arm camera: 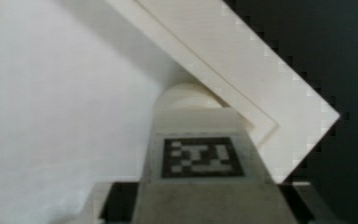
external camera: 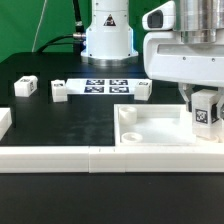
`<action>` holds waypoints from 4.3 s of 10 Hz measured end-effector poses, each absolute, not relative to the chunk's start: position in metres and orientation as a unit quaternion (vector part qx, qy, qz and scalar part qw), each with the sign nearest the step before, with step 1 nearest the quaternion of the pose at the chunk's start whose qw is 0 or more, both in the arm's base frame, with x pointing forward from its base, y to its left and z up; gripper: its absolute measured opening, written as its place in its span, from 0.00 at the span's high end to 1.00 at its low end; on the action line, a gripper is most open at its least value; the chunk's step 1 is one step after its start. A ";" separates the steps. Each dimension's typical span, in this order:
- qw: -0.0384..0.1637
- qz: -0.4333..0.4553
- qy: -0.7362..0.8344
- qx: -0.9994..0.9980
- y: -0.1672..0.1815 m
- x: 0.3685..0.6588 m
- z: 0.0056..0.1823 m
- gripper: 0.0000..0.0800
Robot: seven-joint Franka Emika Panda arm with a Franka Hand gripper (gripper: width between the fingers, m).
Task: Assemble one leg
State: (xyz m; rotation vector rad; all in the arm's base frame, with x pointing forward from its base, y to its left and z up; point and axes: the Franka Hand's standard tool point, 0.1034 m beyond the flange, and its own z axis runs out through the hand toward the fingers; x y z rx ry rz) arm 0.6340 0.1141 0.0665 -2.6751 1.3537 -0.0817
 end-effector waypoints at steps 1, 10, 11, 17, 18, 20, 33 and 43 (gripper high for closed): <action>0.074 -0.024 0.484 -0.871 0.115 0.634 0.066 0.64; 0.047 -0.056 0.139 -0.988 0.120 0.642 0.074 0.19; 0.030 -0.051 0.057 -0.997 0.121 0.644 0.078 0.19; -0.001 -0.057 -0.176 -0.983 0.120 0.646 0.079 0.19; -0.001 -0.057 -0.175 -0.983 0.120 0.646 0.079 0.22; -0.001 -0.057 -0.175 -0.983 0.120 0.646 0.079 0.44; 0.029 -0.048 0.420 -0.906 0.109 0.643 0.074 0.64; 0.035 -0.019 0.569 -0.821 0.117 0.634 0.069 0.21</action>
Offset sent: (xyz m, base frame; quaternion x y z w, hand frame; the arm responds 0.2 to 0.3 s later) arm 0.0000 0.0000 0.0000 0.0000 0.0000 -0.0799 0.9968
